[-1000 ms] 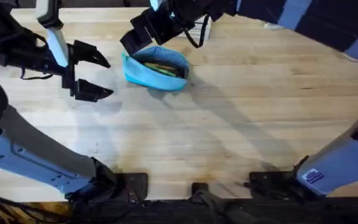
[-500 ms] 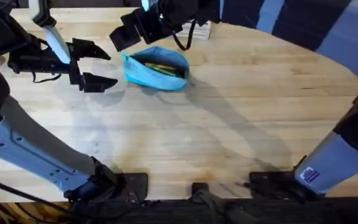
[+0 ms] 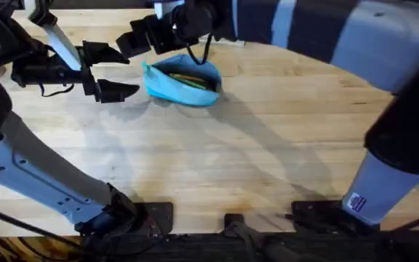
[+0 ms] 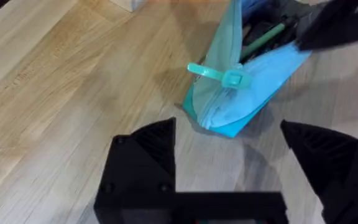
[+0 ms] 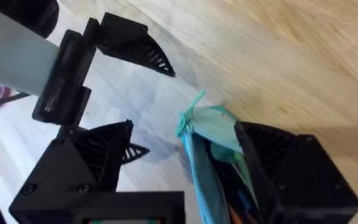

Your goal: Unzip the bag, pick up the pens from the table one at a time and place them inside, then zip the bag closed.

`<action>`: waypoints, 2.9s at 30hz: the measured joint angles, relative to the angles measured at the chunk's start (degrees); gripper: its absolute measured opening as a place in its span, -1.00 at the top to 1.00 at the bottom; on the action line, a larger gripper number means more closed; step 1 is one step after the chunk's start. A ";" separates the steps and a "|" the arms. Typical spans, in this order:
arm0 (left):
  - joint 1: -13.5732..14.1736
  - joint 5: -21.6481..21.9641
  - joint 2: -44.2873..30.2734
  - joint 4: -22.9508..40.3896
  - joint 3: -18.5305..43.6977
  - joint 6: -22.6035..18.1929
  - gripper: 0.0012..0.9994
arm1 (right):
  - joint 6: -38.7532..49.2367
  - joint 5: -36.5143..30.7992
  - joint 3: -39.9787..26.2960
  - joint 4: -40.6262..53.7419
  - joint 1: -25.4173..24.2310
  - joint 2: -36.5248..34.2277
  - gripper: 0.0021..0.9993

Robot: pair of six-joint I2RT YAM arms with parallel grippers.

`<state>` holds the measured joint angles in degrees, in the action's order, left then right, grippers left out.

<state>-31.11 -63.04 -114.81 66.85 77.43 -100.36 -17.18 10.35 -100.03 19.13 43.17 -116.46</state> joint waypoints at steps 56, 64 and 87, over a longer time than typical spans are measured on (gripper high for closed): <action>0.00 -0.40 -0.02 1.59 0.00 0.18 -0.99 | 2.24 -0.07 -2.43 -4.51 1.91 -5.45 0.95; 0.81 -0.41 0.00 -0.07 0.00 0.31 -0.99 | 3.84 -0.23 -2.43 -3.90 1.69 -4.51 0.95; 9.63 -0.37 0.00 -8.55 0.00 9.40 0.01 | 4.38 -0.22 -2.43 -3.88 1.65 -4.47 0.95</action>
<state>-21.49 -63.41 -114.80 58.29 77.43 -90.96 -12.80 10.13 -102.45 15.25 44.82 -120.92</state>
